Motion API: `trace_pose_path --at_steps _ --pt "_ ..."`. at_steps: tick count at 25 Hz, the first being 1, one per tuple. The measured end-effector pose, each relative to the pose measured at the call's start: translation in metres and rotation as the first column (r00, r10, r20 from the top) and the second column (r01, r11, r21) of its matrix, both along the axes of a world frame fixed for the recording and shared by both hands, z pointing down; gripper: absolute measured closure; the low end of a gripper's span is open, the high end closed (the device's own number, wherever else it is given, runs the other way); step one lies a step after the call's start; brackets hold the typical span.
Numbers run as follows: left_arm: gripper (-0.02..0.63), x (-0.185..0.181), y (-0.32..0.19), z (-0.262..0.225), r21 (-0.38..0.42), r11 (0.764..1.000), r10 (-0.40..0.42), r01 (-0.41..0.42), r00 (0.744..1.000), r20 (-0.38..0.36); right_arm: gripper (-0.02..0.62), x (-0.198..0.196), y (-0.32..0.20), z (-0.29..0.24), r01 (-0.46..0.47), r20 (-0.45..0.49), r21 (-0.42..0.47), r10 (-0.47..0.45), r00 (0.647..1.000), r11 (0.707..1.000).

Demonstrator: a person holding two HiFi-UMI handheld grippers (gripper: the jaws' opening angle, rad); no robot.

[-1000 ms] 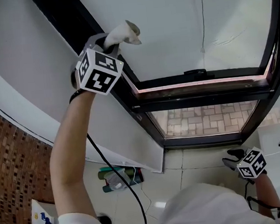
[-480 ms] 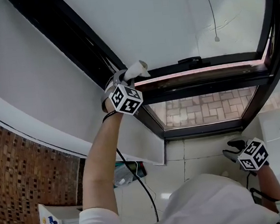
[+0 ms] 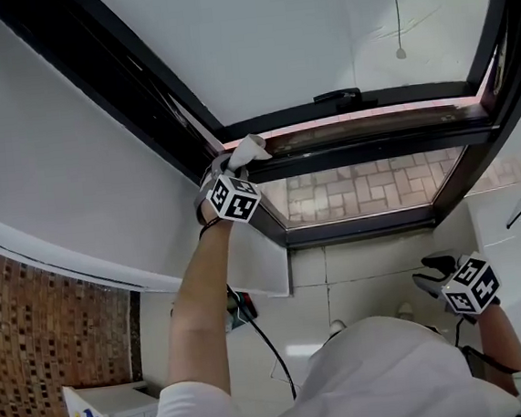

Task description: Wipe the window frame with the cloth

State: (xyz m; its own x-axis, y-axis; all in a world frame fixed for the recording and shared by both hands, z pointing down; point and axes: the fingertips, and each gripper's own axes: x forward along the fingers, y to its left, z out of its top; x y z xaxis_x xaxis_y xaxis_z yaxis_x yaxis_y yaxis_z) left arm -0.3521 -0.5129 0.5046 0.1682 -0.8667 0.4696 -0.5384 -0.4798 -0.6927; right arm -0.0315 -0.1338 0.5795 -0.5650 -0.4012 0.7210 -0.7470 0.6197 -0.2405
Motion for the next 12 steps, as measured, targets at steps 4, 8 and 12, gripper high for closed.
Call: trace_pose_path --at_steps 4,8,12 --pt "0.512 -0.004 0.002 0.012 -0.039 0.999 -0.013 0.009 0.996 -0.089 0.433 -0.002 0.0 0.002 -0.006 -0.003 -0.004 0.006 1.0 1.0" --pt "0.512 0.001 0.011 0.02 -0.061 0.998 0.022 -0.028 0.996 -0.087 0.433 -0.008 -0.001 0.001 -0.003 0.005 -0.001 0.003 1.0 1.0" --pt "0.512 0.004 0.016 0.025 -0.085 0.995 0.055 -0.061 0.996 -0.069 0.433 -0.013 -0.002 0.001 0.006 0.01 0.0 -0.006 1.0 1.0"
